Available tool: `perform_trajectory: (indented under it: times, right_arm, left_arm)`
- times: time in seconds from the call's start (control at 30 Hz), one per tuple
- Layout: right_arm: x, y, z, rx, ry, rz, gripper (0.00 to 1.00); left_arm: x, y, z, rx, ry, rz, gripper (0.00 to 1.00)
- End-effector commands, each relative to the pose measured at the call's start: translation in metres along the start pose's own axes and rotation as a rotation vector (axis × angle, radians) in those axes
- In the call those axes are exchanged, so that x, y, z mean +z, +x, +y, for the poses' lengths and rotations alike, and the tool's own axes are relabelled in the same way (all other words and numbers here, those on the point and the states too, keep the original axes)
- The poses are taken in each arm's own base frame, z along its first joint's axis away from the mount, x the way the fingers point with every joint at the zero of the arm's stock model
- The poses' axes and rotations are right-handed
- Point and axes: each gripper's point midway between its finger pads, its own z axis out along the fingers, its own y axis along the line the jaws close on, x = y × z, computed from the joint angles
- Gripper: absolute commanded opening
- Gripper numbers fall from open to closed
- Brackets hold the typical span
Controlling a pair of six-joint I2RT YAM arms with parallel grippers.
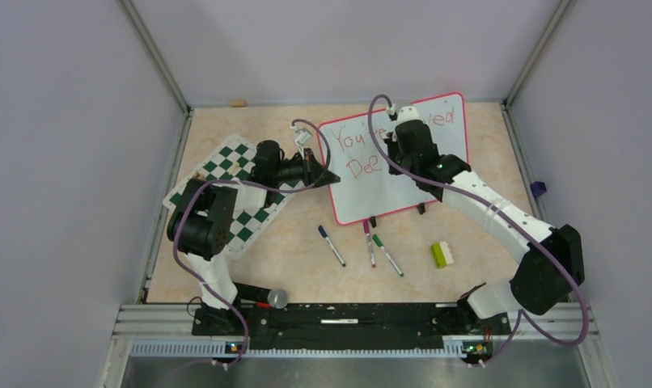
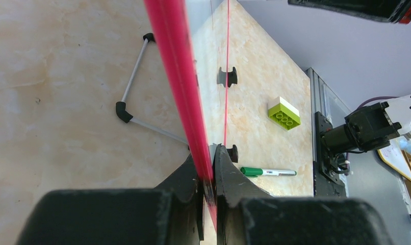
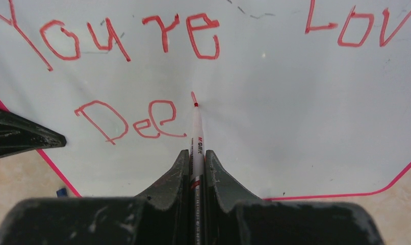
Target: Write a sentence on the whiteboard
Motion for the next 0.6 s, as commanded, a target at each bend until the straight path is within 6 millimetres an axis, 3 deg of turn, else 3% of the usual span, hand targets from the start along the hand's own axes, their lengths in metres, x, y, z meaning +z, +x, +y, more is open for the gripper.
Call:
perform_trajectory:
  times: [0.0, 0.2, 0.33, 0.57]
  right_arm:
    - [-0.003, 0.014, -0.009, 0.004, 0.022, 0.01, 0.0]
    - [-0.005, 0.044, -0.012, 0.007, 0.015, 0.062, 0.0]
    - [-0.008, 0.052, -0.012, 0.007, 0.011, 0.076, 0.0]
    - [-0.021, 0.02, -0.008, 0.026, -0.012, 0.009, 0.0]
  left_arm:
    - [0.004, 0.027, 0.018, 0.131, -0.042, 0.046, 0.0]
    - [0.003, 0.027, 0.017, 0.131, -0.042, 0.046, 0.0]
    - [0.003, 0.028, 0.018, 0.13, -0.042, 0.047, 0.0]
    - [0.003, 0.028, 0.017, 0.13, -0.041, 0.047, 0.0]
